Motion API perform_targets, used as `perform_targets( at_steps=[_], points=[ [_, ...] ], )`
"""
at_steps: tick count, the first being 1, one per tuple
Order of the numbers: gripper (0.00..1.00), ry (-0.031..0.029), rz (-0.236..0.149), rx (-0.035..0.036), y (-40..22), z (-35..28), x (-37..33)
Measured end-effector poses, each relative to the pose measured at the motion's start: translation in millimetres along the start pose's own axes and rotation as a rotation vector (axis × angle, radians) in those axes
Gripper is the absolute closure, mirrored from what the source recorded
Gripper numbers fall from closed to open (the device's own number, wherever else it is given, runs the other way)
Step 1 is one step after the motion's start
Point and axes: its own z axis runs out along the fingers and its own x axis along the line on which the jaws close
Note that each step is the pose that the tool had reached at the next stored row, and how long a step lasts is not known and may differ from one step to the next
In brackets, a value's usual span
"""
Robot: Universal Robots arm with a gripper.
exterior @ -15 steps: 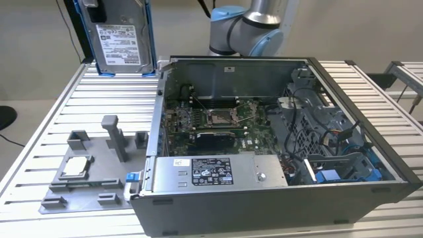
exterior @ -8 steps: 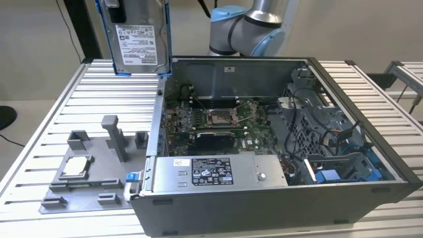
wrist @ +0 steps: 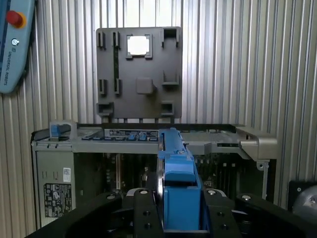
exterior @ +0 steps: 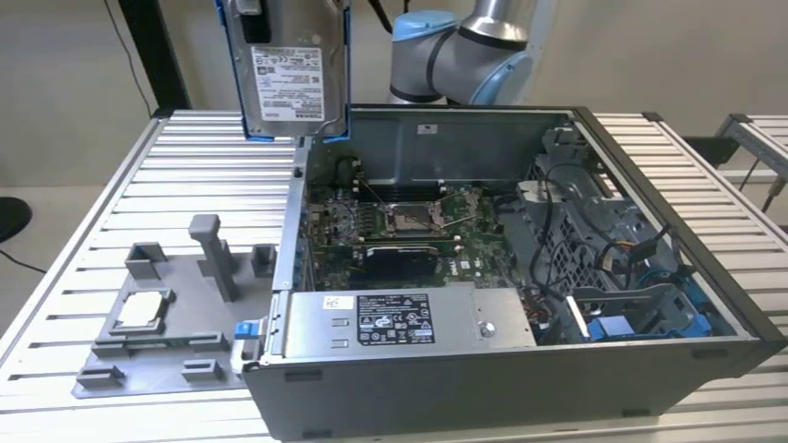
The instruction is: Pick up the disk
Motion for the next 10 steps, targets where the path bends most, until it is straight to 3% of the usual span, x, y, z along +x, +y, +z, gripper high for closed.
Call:
perform_targets(
  at_steps=[6, 10],
  points=[
    [1.00, 0.0006, 0.000, -0.0007, -26.4, 0.5, -0.2],
    [1.00, 0.0009, 0.000, -0.0007, -37.3, 0.7, -0.3]
  ],
)
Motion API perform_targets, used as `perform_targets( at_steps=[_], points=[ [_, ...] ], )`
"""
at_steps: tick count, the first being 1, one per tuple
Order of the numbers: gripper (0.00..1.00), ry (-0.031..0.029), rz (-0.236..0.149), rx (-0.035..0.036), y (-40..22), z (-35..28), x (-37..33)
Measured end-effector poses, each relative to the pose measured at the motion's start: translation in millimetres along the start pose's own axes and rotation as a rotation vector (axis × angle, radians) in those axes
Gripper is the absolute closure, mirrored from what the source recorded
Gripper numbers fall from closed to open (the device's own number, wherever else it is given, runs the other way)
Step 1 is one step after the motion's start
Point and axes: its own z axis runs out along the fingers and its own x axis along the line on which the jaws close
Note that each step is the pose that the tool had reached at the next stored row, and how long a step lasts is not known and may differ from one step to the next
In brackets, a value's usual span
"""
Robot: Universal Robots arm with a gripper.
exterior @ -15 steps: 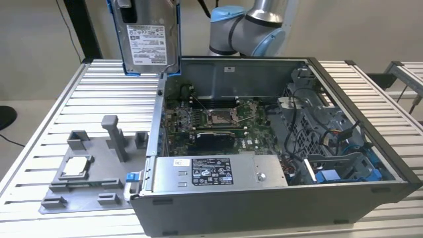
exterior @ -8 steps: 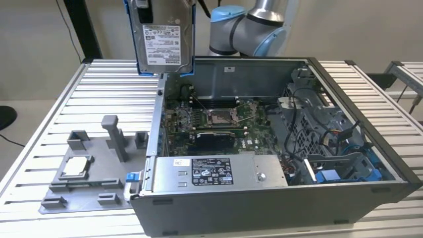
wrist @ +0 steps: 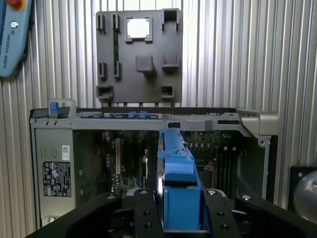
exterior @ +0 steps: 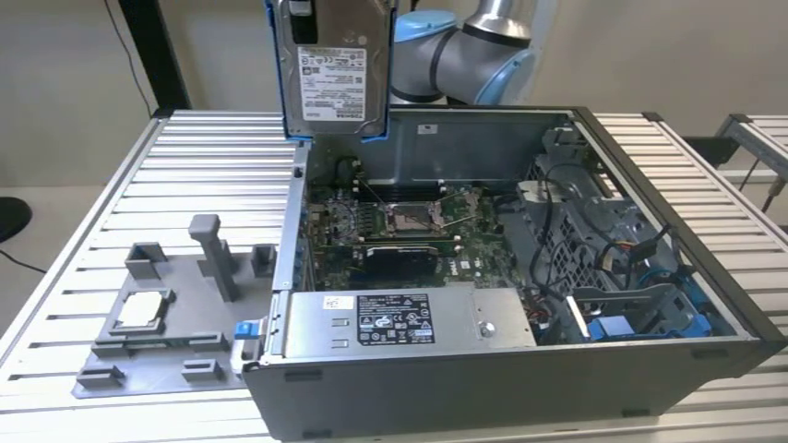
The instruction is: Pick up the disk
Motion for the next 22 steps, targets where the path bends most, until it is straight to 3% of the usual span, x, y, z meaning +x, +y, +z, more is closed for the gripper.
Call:
perform_targets(
  at_steps=[4, 9, 22],
  points=[
    [1.00, -0.0001, 0.000, -0.0001, -1.6, 0.0, 0.0],
    [1.00, -0.0001, 0.000, -0.0051, -16.1, 0.7, 2.8],
    [1.00, 0.0000, 0.002, -0.0107, -26.3, 3.4, 34.7]
  ],
)
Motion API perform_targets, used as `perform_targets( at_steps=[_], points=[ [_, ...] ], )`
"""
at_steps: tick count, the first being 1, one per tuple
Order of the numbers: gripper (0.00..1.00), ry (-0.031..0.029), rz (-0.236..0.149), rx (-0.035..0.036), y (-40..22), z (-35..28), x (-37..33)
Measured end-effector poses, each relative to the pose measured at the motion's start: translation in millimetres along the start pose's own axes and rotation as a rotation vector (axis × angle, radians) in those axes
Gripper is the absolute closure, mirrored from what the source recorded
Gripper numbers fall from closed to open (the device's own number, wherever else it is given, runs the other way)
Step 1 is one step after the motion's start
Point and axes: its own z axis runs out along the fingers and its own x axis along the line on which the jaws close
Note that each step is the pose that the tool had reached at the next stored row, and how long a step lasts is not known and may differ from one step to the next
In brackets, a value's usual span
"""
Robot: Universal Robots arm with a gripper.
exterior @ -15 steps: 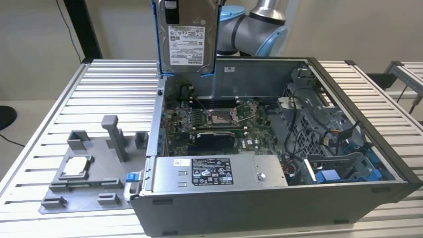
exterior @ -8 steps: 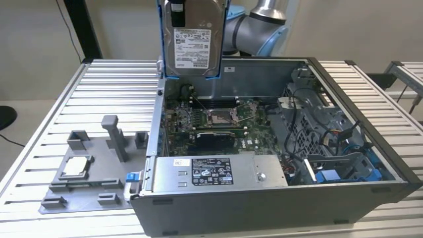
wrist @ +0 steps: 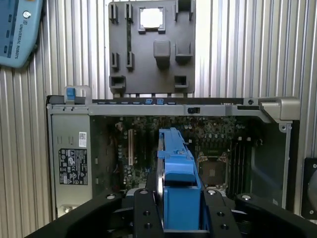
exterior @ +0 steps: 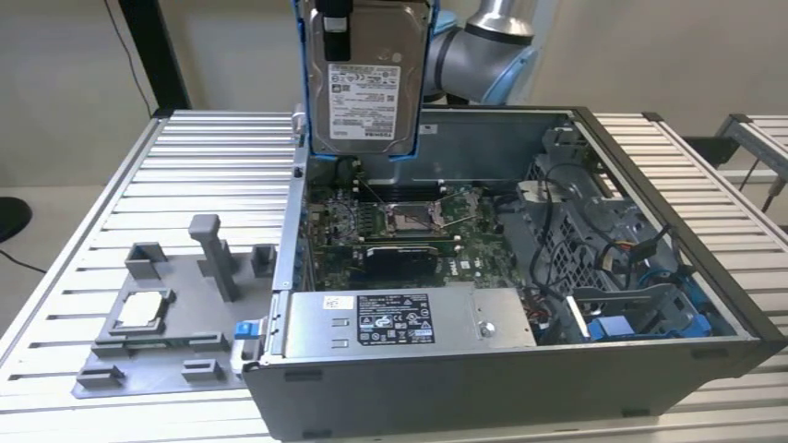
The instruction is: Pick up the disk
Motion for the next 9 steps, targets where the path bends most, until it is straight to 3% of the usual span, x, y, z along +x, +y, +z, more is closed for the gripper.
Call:
perform_targets(
  at_steps=[9],
  points=[
    [1.00, 0.0000, 0.002, -0.0038, -5.1, 1.4, 25.5]
  ],
)
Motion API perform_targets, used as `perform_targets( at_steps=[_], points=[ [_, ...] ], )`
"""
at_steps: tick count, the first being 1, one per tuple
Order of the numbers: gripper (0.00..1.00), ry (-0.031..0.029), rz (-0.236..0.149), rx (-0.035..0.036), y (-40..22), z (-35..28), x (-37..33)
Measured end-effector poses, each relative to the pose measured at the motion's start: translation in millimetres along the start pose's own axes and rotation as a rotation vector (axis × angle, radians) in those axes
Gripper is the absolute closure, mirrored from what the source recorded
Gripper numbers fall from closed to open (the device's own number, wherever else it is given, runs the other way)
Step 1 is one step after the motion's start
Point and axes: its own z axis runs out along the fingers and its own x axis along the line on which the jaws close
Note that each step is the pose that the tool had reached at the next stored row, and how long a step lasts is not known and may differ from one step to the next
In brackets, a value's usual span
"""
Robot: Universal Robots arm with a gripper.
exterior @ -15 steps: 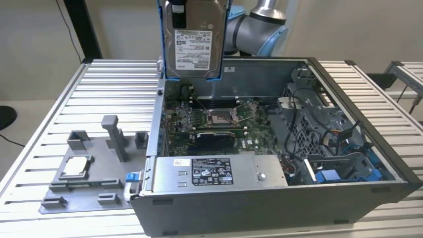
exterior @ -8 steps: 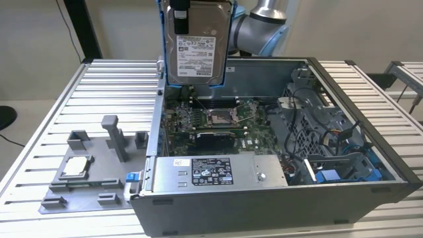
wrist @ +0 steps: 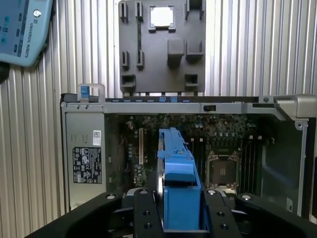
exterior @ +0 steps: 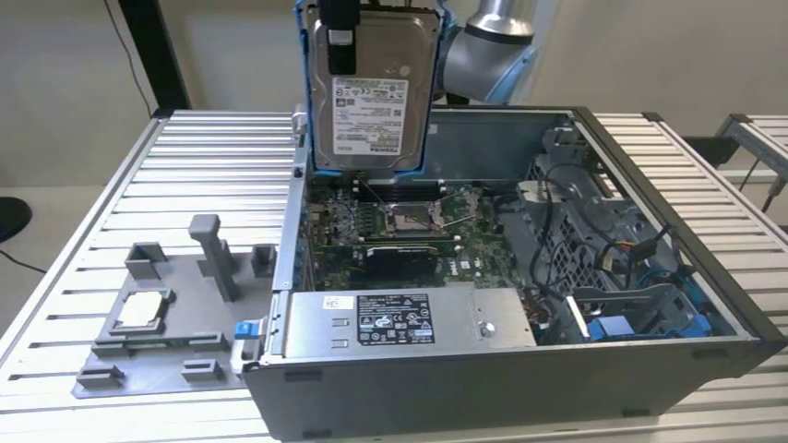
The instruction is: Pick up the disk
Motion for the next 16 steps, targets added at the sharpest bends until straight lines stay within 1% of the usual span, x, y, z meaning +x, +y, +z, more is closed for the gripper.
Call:
perform_targets(
  at_steps=[6, 8, 10, 16],
  points=[
    [1.00, 0.0000, 0.000, -0.0026, -4.0, 1.0, 17.7],
    [1.00, 0.0001, 0.000, -0.0035, -6.4, 1.4, 23.2],
    [1.00, 0.0001, 0.000, -0.0047, -10.4, 1.8, 27.0],
    [1.00, 0.0001, 0.000, -0.0091, -27.8, 3.2, 35.5]
  ],
)
